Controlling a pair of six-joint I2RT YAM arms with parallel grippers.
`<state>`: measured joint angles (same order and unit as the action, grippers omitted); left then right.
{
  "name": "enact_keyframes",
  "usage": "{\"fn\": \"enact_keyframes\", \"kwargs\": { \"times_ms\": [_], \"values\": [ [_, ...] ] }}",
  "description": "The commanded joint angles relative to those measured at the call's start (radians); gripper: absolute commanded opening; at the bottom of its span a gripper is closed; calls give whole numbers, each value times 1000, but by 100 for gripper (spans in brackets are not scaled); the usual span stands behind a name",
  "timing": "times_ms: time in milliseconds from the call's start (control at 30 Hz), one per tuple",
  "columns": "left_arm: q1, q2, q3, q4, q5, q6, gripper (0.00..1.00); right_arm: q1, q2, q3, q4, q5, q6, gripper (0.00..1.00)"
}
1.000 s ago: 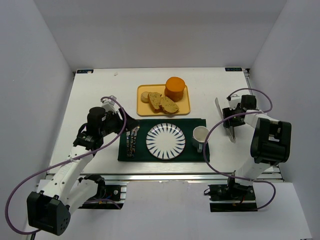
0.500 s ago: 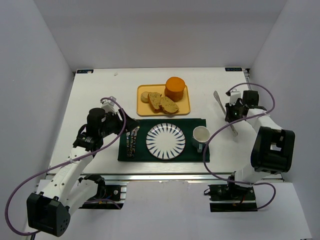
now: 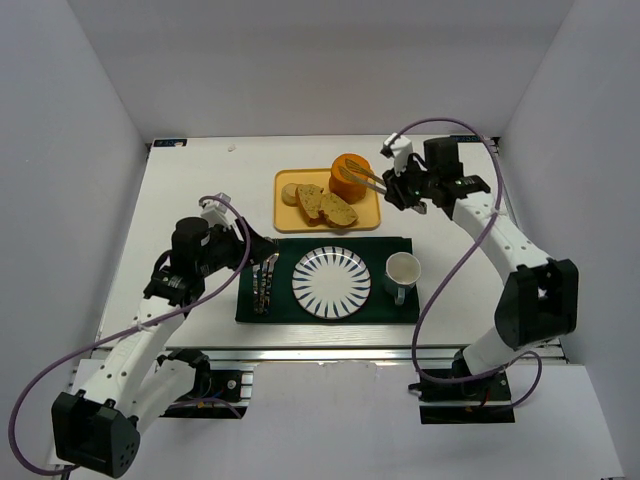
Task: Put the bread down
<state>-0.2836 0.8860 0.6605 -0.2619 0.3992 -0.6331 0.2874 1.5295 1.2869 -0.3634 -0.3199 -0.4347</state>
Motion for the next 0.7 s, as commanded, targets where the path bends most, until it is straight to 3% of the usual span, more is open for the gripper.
{"fn": "enact_keyframes", "kwargs": {
  "times_ms": [0, 200, 667],
  "values": [
    [-2, -48, 7, -17, -19, 1, 65, 27, 61, 103, -12, 36, -30, 41],
    [-2, -78, -10, -19, -31, -13, 65, 98, 136, 189, -16, 97, -102, 43],
    [-2, -73, -2, -25, -39, -8, 65, 193, 155, 138, 72, 294, -197, 44]
  ]
}}
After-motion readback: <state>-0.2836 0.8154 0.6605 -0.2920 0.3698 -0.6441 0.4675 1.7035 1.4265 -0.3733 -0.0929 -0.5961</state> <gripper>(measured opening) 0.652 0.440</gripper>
